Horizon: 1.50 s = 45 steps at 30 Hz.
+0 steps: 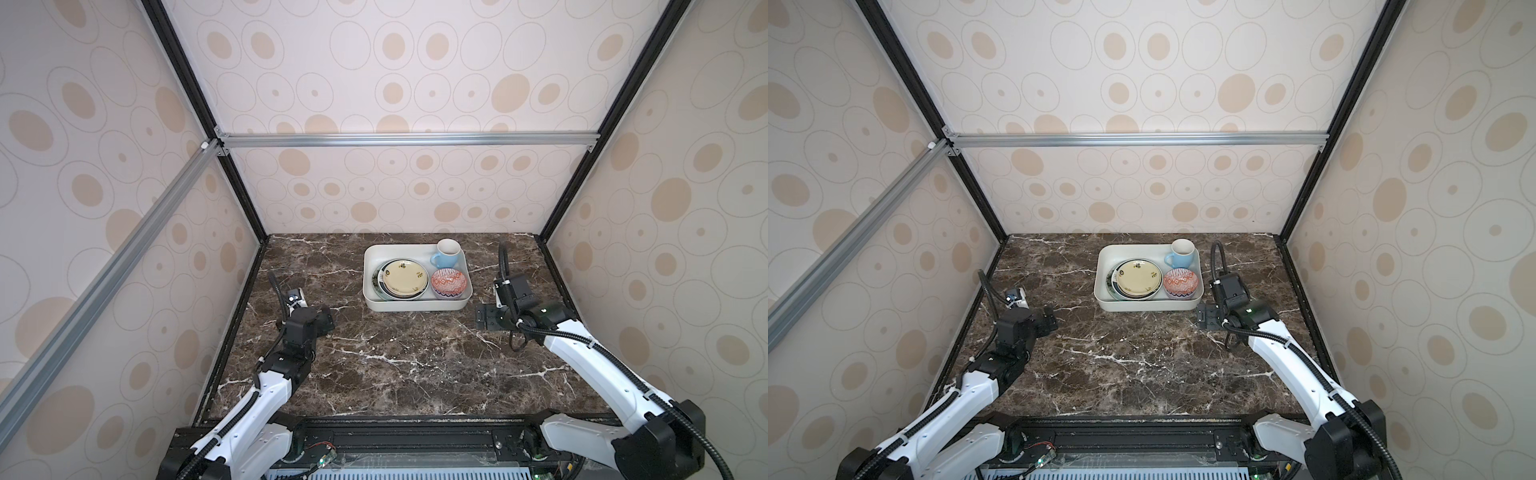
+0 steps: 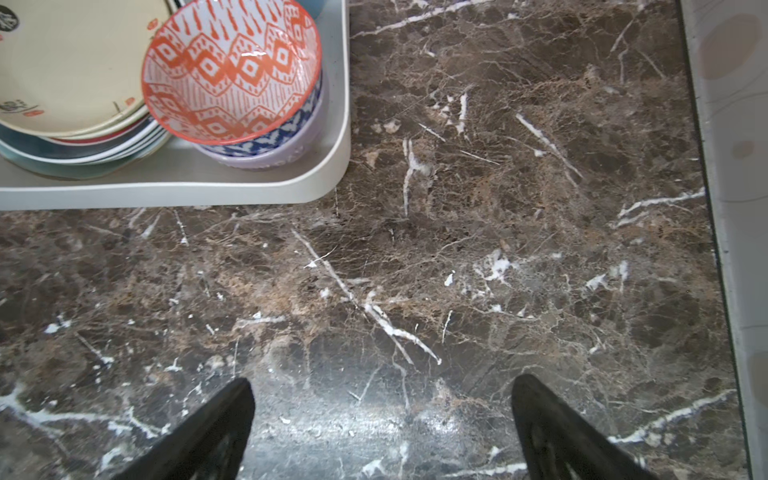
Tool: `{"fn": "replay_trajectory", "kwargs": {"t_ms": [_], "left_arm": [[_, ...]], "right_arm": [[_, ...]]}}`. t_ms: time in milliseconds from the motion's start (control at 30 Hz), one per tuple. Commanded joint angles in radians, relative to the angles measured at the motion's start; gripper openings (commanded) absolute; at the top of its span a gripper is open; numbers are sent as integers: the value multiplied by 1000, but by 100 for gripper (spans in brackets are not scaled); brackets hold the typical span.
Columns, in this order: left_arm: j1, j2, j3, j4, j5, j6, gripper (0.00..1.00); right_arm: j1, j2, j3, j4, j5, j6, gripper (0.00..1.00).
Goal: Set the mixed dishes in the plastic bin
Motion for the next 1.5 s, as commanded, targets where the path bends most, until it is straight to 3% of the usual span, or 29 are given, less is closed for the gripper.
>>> {"fn": "replay_trajectory", "kwargs": {"t_ms": [0, 267, 367, 467, 633, 733, 833, 900, 933, 1067, 1133, 1267, 1300, 1333, 1367, 1433, 1467], "left_arm": [[5, -14, -20, 223, -103, 55, 99], [30, 193, -22, 466, -216, 297, 99], [76, 277, -64, 615, -199, 343, 99], [135, 339, -124, 785, -103, 348, 99], [189, 434, -151, 937, 15, 324, 99], [200, 516, -135, 1005, 6, 324, 99], [215, 560, -162, 1088, 24, 306, 99], [223, 603, -170, 1175, 71, 324, 99], [223, 600, -149, 1112, 110, 327, 99], [226, 657, -151, 1168, 218, 365, 99], [237, 665, -149, 1176, 239, 361, 99], [243, 666, -150, 1178, 249, 357, 99], [243, 669, -151, 1186, 250, 360, 99], [243, 665, -152, 1180, 250, 357, 99], [243, 666, -153, 1184, 250, 358, 99], [242, 665, -154, 1187, 248, 361, 99], [243, 665, -156, 1191, 248, 362, 99]], "right_arm": [[-6, -23, -39, 86, 77, 15, 100], [-8, -62, -105, 217, 112, -59, 100], [-8, -75, -136, 262, 142, -102, 100], [-10, -99, -187, 339, 180, -134, 100], [-11, -110, -351, 707, 301, -219, 100], [-40, -3, -476, 1111, 388, -309, 100], [-78, 141, -452, 1207, 383, -318, 100], [-79, 215, -427, 1225, 336, -370, 100], [-104, 256, -420, 1249, 330, -392, 100], [-134, 380, -456, 1438, 260, -431, 100], [-161, 370, -435, 1378, 249, -388, 100], [-281, 342, -483, 1388, -9, -309, 100], [-304, 360, -522, 1461, -44, -300, 100], [-306, 395, -561, 1601, -51, -309, 100], [-307, 399, -566, 1624, -55, -311, 100], [-310, 362, -527, 1472, -63, -296, 100], [-311, 378, -539, 1524, -61, -304, 100]]}}
